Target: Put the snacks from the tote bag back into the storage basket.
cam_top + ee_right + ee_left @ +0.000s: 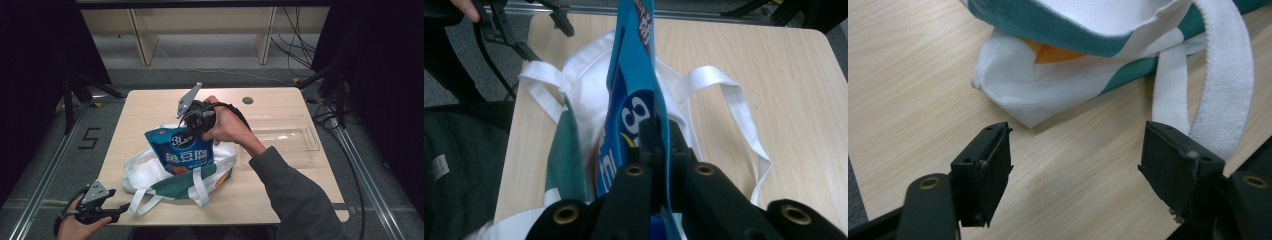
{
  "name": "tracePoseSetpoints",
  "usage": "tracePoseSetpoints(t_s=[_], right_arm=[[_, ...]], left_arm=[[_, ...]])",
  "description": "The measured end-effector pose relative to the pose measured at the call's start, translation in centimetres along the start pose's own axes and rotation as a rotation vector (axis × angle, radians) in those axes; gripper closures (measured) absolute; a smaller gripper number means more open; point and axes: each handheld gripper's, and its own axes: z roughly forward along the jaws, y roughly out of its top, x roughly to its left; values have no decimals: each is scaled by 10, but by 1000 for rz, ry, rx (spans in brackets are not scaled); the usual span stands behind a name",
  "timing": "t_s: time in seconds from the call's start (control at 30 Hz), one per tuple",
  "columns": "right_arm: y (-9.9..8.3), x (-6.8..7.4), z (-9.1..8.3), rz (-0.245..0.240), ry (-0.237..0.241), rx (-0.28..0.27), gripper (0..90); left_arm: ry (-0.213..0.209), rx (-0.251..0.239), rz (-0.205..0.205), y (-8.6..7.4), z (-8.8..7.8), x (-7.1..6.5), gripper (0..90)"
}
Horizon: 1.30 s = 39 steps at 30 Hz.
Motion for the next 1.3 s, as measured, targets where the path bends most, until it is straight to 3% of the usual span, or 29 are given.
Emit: tracePoseSetpoints(t_s=[0.13,0.23,0.27,0.3,0.33,0.43,0.47,0.5,0.53,0.57,0.63,0.67,0.7,0.73,0.8,0.9,1.07,1.1,1.2,1.23,1.3], right_arm=[[4,1,-5,-3,-8,-9,900],[7,3,-10,18,-5,-2,900],[9,0,-12,-23,-17,-12,900],[11,3,-15,13,-14,-3,900],[16,-2,-19,-73,-39,-22,900],[19,0,-25,-45,-40,-16,900],[22,1,-31,-27,-47,-15,900],[22,1,-31,-27,-47,-15,900],[25,-1,-34,-57,-55,-21,900],[27,0,-38,-46,-53,-23,900],[32,-2,-46,-64,-71,-32,900],[35,-2,-50,-58,-66,-40,900],[37,-1,-55,-30,-78,-30,900],[42,-3,-64,-47,-92,-36,900],[43,-2,-69,-33,-102,-34,900],[46,-3,-81,-38,-110,-39,900],[46,-2,-103,-39,-165,-44,900],[45,-3,-114,-49,-184,-45,900],[43,-3,-130,-62,-210,-33,900],[43,-3,-130,-62,-210,-33,900],[40,-2,-142,-41,-229,-26,900]], left_arm=[[7,-29,-11,-1,2,0,278],[10,-3,10,-1,0,1,277],[10,-13,1,-1,0,0,277],[11,-16,-10,0,0,0,277],[11,-16,-7,0,0,0,276],[14,-21,-8,-1,1,0,274],[11,-8,8,-1,0,1,274],[11,-3,13,-1,0,2,274],[12,4,14,0,-1,2,274],[12,-5,15,-1,0,2,274],[22,-8,2,-1,1,2,274],[11,-16,-28,-1,2,0,274],[19,15,16,-1,-1,3,274],[14,2,3,-1,0,3,274],[16,1,6,-1,-1,3,274],[15,-15,-25,-1,2,0,274],[30,-6,-2,-1,2,2,274],[23,-7,-22,-2,2,1,274],[27,-8,-23,-2,2,1,274],[29,-7,-7,-2,2,2,274],[28,-9,-18,-2,3,1,274]])
